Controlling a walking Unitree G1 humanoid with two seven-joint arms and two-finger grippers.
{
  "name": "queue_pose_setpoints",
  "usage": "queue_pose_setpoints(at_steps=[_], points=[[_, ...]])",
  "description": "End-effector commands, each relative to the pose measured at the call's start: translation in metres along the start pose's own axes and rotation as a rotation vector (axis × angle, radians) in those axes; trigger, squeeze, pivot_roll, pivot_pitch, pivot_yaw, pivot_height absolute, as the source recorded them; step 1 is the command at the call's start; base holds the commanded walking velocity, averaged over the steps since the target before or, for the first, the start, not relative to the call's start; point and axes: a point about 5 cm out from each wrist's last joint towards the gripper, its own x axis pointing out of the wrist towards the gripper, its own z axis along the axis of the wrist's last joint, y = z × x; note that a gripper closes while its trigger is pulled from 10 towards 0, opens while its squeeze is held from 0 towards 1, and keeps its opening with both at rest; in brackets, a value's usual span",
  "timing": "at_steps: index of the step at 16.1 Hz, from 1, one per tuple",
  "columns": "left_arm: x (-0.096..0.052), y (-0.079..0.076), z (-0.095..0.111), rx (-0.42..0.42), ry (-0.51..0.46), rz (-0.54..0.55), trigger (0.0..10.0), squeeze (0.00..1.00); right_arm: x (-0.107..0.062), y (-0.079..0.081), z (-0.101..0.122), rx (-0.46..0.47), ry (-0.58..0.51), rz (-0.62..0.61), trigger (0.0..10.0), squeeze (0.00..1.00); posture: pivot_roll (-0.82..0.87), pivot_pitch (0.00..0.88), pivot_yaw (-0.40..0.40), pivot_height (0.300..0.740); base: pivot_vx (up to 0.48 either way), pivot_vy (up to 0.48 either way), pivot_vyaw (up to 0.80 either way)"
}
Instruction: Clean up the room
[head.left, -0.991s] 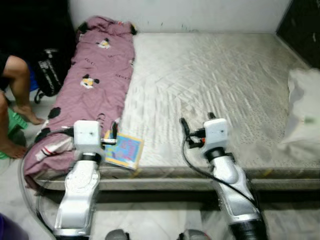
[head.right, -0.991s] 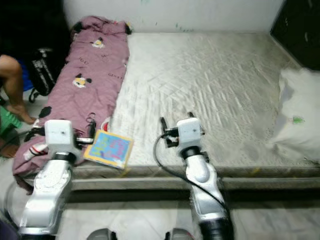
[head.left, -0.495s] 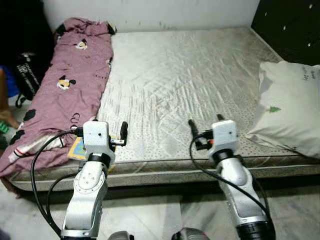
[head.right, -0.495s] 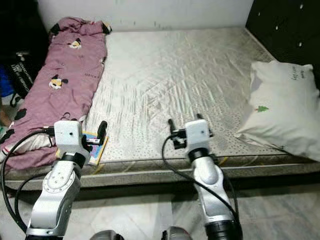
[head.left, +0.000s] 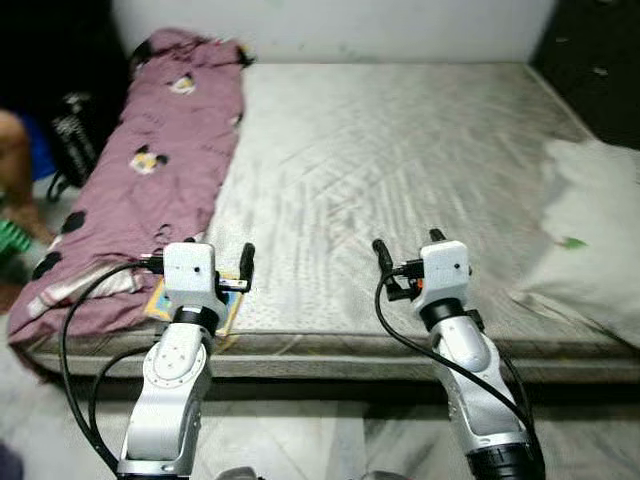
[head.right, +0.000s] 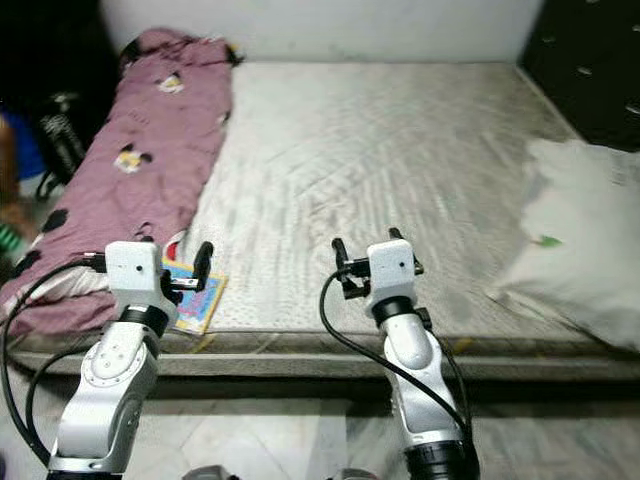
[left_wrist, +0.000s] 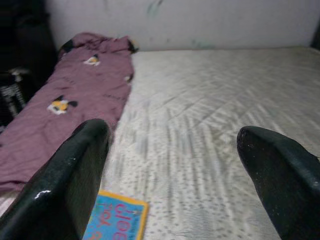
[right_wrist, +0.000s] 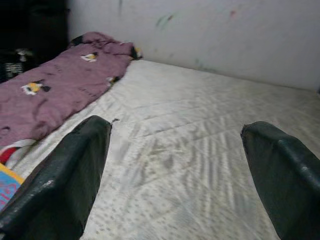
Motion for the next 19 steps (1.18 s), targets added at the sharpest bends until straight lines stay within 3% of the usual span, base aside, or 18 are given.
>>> queue_pose_setpoints(at_steps=[1, 8, 15, 19], points=[[0.0002, 0.0016, 0.0018, 0.001, -0.010, -0.004, 10.0, 0.00, 0.0021, 0.0017, 0.0034, 0.007, -0.013, 0.006, 10.0, 0.00, -0.06, 0.048, 0.017, 0.740, 0.382, 0.000, 0.00], [0.0016, 0.0026, -0.0010, 0.010, 0.015, 0.017, 10.0, 0.00, 0.0026, 0.0010, 0.0031, 0.012, -0.012, 0.002, 10.0, 0.00, -0.05, 0.048, 0.017, 0.740, 0.096, 0.000, 0.00], [0.0016, 0.0009, -0.0005, 0.018, 0.007, 0.012, 10.0, 0.00, 0.0027, 0.0004, 0.0016, 0.017, -0.006, 0.000, 10.0, 0.00, -0.05, 0.042, 0.018, 0.740, 0.000, 0.000, -0.54], [0.0019, 0.0003, -0.0013, 0.018, 0.009, 0.012, 10.0, 0.00, 0.0035, 0.0010, 0.0007, 0.015, -0.003, 0.008, 10.0, 0.00, -0.05, 0.029, 0.015, 0.740, 0.000, -0.382, 0.00]])
